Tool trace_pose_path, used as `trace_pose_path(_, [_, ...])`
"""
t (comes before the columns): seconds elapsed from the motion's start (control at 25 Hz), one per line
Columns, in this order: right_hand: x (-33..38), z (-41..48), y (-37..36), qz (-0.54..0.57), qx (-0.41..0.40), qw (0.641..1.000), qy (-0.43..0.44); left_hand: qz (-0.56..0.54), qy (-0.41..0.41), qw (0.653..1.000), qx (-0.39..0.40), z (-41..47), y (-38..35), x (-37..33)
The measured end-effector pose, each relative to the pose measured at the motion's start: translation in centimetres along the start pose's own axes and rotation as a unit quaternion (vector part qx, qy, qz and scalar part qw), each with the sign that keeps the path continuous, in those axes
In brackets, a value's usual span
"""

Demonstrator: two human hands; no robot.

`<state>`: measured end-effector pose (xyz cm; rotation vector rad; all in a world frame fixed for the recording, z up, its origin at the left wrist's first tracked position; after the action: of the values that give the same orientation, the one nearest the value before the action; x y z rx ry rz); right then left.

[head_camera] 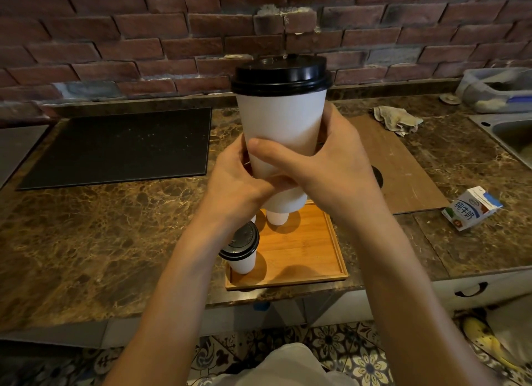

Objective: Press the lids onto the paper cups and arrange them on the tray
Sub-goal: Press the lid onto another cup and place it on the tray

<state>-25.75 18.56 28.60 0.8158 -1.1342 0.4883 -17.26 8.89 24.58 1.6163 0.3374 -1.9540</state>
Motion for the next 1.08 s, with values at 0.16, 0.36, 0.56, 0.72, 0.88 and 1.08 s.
trace_pose_path(0.16, [0.3,-0.6,-0.5,-0.06,-0.054,0.997,0.01,-0.012,0.003,1.0,-0.012,-0.1,-0.1,0.1])
trace_pose_path(0.36, [0.4,-0.6,-0.3,-0.068,-0.067,0.995,0.016,-0.007,0.001,1.0,-0.007,-0.3,0.1,0.0])
trace_pose_path(0.56, [0.3,-0.3,0.6,0.001,-0.045,0.998,0.034,0.003,-0.02,1.0,0.023,-0.2,0.2,-0.8])
trace_pose_path(0.72, [-0.5,0.0,0.7,0.088,0.014,0.996,0.015,-0.007,-0.027,0.998,0.052,-0.3,0.0,-1.3])
trace_pose_path(0.88, [-0.8,0.1,0.7,0.117,0.092,0.989,0.018,-0.043,-0.01,0.993,0.109,-0.4,-0.6,-1.4])
trace_pose_path(1.08, [-0.8,0.3,0.7,0.052,0.117,0.992,0.012,-0.046,-0.004,0.992,0.113,-0.4,-0.7,-1.1])
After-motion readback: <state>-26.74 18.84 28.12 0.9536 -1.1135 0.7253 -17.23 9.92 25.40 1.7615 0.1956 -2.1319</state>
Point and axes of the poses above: each hand's wrist, its own z-axis towards the middle knuckle, its own y-axis out of the back of the hand, x = y × z, the point moved 5 cm from there along z, towards the middle knuckle, and after that the axes turned 6 degrees about x, right-handed, at the moved point
